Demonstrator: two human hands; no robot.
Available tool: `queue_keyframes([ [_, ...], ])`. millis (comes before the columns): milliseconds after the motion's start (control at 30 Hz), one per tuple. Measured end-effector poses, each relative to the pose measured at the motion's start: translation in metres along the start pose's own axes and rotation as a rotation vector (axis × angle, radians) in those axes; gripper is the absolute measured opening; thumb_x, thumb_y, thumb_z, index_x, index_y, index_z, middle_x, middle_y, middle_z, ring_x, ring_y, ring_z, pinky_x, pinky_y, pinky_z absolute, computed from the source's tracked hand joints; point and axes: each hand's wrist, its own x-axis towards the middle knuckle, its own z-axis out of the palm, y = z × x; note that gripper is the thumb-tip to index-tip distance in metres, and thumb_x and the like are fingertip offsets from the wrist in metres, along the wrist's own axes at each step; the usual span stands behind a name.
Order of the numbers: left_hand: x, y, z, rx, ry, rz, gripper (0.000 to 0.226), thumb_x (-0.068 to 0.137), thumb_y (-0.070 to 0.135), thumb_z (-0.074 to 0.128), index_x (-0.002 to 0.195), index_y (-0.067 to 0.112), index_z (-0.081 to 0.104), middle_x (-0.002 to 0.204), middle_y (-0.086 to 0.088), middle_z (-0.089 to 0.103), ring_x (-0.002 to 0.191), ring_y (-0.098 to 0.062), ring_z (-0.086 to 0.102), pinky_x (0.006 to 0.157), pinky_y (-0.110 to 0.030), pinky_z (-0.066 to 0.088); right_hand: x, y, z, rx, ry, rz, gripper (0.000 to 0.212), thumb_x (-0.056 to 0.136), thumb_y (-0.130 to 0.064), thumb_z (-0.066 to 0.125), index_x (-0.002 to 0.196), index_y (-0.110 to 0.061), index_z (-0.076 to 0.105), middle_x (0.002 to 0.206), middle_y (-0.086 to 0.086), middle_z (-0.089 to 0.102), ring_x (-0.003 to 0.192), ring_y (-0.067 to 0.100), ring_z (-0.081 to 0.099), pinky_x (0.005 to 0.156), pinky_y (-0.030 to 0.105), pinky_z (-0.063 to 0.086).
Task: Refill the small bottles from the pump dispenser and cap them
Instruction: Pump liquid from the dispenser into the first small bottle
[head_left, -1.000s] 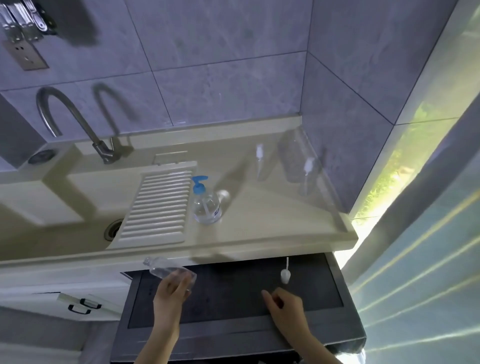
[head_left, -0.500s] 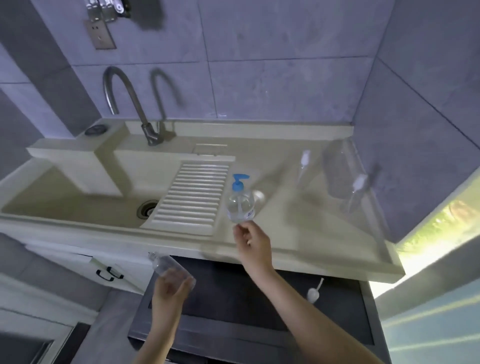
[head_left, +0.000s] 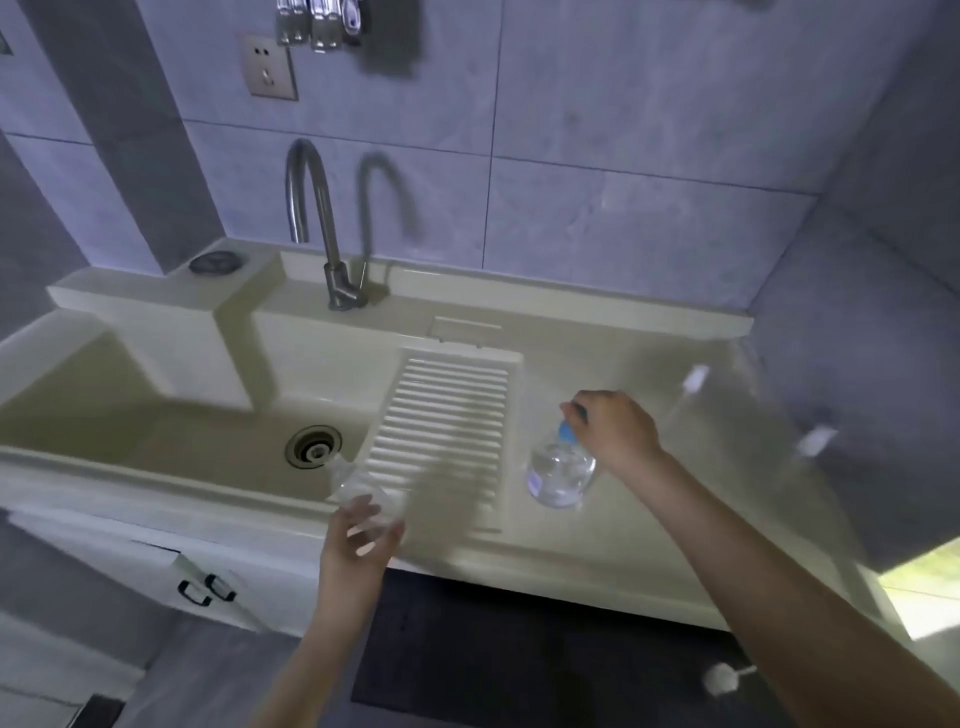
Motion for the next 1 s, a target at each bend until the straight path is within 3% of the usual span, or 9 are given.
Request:
queue_keyframes([
  [100, 0.015, -0.002, -0.008, -0.014, -0.011, 0.004, 0.035, 0.084, 0.010, 0.068, 0.116, 0.016, 0.055, 0.113, -0.001, 0.060, 0.091, -0.011, 0.059, 0.072, -0.022, 0.046, 0.004, -0.009, -0.005, -0.090, -0.046, 0.068, 0.030, 0.099, -0.030, 0.039, 0.101, -0.010, 0.062, 0.092, 0.013, 0.069, 0.088, 0.030, 0.065, 0.065, 0.030, 0.041],
  [233, 0.032, -0.011, -0.004, -0.025, -0.034, 0.007, 0.034, 0.082, 0.003, 0.069, 0.111, 0.015, 0.056, 0.111, -0.007, 0.059, 0.083, -0.014, 0.057, 0.066, -0.015, 0.048, 0.026, -0.014, -0.003, 0.347, -0.273, 0.403, 0.031, 0.090, -0.011, 0.037, 0.064, -0.003, 0.052, 0.035, 0.003, 0.055, 0.031, 0.018, 0.054, 0.046, 0.020, 0.044],
  [367, 0.041, -0.016, 0.004, -0.085, -0.181, 0.003, 0.032, 0.072, -0.002, 0.077, 0.094, 0.012, 0.059, 0.097, -0.010, 0.056, 0.070, -0.009, 0.057, 0.058, -0.012, 0.050, 0.035, -0.011, -0.008, 0.572, -0.338, 0.573, 0.035, 0.094, -0.005, 0.036, 0.060, -0.001, 0.042, 0.027, 0.003, 0.043, 0.016, 0.013, 0.034, 0.032, 0.007, 0.023],
  [433, 0.043, -0.015, 0.009, -0.117, -0.257, -0.027, 0.023, 0.076, 0.003, 0.073, 0.089, 0.016, 0.059, 0.089, -0.004, 0.054, 0.073, -0.015, 0.055, 0.058, -0.018, 0.054, 0.033, -0.009, -0.007, 0.531, -0.326, 0.561, 0.038, 0.093, -0.010, 0.039, 0.057, -0.003, 0.041, 0.028, 0.003, 0.041, 0.019, 0.013, 0.032, 0.035, 0.010, 0.024],
  [533, 0.046, -0.016, 0.019, 0.107, -0.274, 0.069, 0.047, 0.066, 0.019, 0.081, 0.106, 0.025, 0.057, 0.098, 0.001, 0.057, 0.087, -0.017, 0.057, 0.071, -0.026, 0.054, 0.032, -0.005, -0.007, 0.322, -0.240, 0.491, 0.045, 0.095, -0.031, 0.037, 0.063, -0.005, 0.054, 0.051, 0.005, 0.058, 0.046, 0.020, 0.053, 0.053, 0.023, 0.039],
  [633, 0.045, -0.010, 0.030, 0.312, -0.284, 0.223, 0.057, 0.066, 0.015, 0.083, 0.112, 0.038, 0.058, 0.098, 0.006, 0.056, 0.087, -0.004, 0.055, 0.073, -0.013, 0.045, 0.036, -0.011, -0.007, 0.282, -0.146, 0.466, 0.050, 0.097, -0.042, 0.031, 0.083, -0.004, 0.062, 0.075, 0.007, 0.058, 0.076, 0.027, 0.056, 0.068, 0.029, 0.040],
  [733, 0.051, -0.008, 0.044, 0.473, -0.279, 0.354, 0.064, 0.068, 0.010, 0.081, 0.123, 0.034, 0.059, 0.095, 0.006, 0.051, 0.091, -0.007, 0.053, 0.083, -0.003, 0.036, 0.043, -0.018, 0.003, 0.556, -0.169, 0.477, 0.059, 0.098, -0.050, 0.032, 0.090, -0.002, 0.065, 0.086, 0.009, 0.063, 0.082, 0.025, 0.059, 0.079, 0.030, 0.043],
  [867, 0.058, 0.001, 0.064, 0.611, -0.255, 0.394, 0.065, 0.068, 0.013, 0.081, 0.127, 0.029, 0.058, 0.100, 0.001, 0.052, 0.100, -0.017, 0.050, 0.084, 0.005, 0.024, 0.050, -0.015, 0.025, 0.798, -0.304, 0.549, 0.056, 0.094, -0.055, 0.041, 0.071, -0.012, 0.068, 0.081, 0.004, 0.068, 0.091, 0.025, 0.066, 0.082, 0.029, 0.044],
  [1000, 0.057, 0.005, 0.079, 0.658, -0.259, 0.416, 0.062, 0.072, 0.018, 0.078, 0.128, 0.033, 0.056, 0.105, 0.004, 0.052, 0.104, -0.014, 0.048, 0.080, 0.002, 0.027, 0.054, -0.012, 0.028, 0.796, -0.354, 0.549, 0.040, 0.090, -0.039, 0.050, 0.069, -0.011, 0.068, 0.070, -0.002, 0.068, 0.086, 0.023, 0.068, 0.076, 0.026, 0.045],
])
